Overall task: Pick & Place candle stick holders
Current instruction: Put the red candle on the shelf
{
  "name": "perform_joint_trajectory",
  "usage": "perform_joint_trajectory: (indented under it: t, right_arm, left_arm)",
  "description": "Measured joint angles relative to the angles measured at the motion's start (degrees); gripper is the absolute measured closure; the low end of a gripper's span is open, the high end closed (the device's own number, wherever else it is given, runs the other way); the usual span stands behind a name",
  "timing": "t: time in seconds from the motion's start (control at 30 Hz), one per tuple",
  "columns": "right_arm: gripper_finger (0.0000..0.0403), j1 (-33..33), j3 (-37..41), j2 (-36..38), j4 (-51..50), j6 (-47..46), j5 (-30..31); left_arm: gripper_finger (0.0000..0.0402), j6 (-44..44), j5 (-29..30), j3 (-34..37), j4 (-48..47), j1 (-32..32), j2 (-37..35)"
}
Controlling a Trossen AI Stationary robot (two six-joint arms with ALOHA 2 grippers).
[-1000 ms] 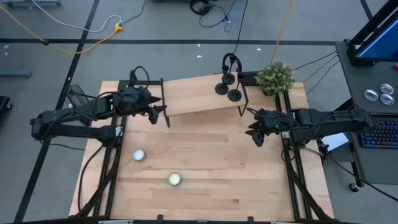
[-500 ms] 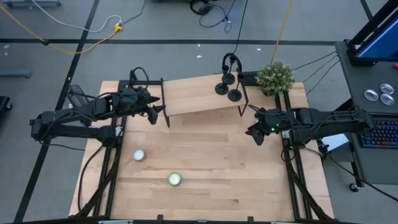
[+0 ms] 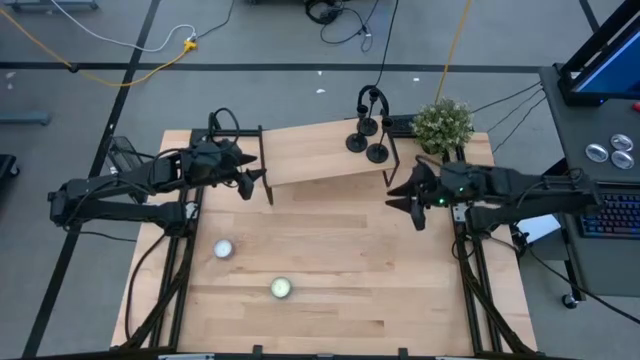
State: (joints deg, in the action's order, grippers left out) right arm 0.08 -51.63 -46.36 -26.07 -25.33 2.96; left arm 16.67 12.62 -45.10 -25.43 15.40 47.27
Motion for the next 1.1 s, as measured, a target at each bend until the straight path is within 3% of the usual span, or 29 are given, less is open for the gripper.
perform_joint_trajectory:
  t: [0.13,0.33,0.53,0.63,0.83,1.1]
  right_arm:
    - [0.0261,0.00,-10.68,-4.22,-8.10,4.90,0.01]
    - [0.0261,-0.02,-30.30,-16.12,-31.83,6.45,3.76]
    - [0.0261,-1.81,-41.05,-25.42,-54.71,-2.37,8.96]
    - [0.0261,-3.71,-41.47,-27.17,-64.17,-10.28,8.78]
    - [0.0261,-6.03,-35.43,-24.34,-60.93,-11.64,4.16]
    - [0.0261,-7.76,-27.64,-22.64,-61.97,-11.12,4.53]
  left_arm:
    - [0.0149,-0.07,-0.02,0.00,0.00,0.00,0.00]
    - [0.0149,-0.44,-0.02,0.00,-0.07,0.00,0.00]
    - [0.0149,-0.44,-0.02,0.00,-0.09,0.00,0.00]
    - [0.0149,-0.44,-0.02,0.00,-0.11,0.00,0.00]
    - [0.0149,-0.51,-0.02,0.00,-0.55,0.01,0.00]
    - [0.0149,-0.44,0.00,0.00,-3.08,0.05,0.00]
